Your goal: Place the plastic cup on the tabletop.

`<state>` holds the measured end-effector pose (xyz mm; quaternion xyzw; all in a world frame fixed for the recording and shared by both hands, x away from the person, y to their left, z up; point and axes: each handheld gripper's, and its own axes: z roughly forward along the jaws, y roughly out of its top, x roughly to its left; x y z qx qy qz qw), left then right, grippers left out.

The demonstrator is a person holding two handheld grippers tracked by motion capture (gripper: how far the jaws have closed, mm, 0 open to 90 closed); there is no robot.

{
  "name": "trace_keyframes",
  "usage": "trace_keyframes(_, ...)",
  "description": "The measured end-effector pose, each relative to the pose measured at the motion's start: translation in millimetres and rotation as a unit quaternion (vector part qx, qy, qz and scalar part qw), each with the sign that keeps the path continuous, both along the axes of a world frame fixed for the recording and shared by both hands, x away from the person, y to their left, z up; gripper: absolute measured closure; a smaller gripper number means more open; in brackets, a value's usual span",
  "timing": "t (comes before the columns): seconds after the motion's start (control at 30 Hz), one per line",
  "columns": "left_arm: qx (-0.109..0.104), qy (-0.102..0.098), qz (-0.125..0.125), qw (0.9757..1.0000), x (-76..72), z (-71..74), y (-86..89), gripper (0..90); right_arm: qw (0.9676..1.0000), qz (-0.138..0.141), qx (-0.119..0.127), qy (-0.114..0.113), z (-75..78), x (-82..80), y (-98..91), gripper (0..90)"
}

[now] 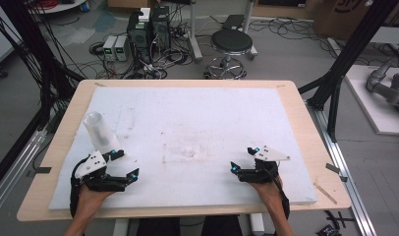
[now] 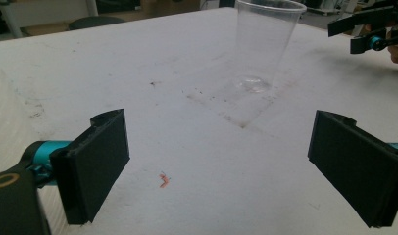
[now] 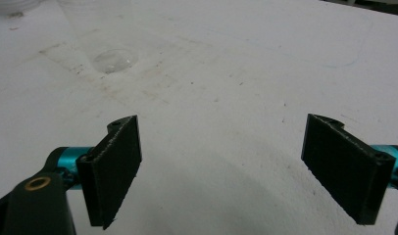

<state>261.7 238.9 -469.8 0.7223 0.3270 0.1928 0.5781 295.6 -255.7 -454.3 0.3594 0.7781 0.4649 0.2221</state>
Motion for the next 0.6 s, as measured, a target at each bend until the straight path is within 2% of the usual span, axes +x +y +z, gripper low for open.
trace_keyframes(0.3, 0.009, -0.006, 0.001, 0.9999, -1.1, 0.2, -1.5, 8.2, 1.0, -0.001, 0.008, -0.001, 0.0, -1.2, -2.1, 15.1)
trace_keyframes(0.6, 0.012, 0.001, 0.003, 0.9999, -0.1, 0.3, -2.7, 8.2, 0.9992, -0.007, 0.033, 0.02, -0.2, 2.0, -7.0, 15.1)
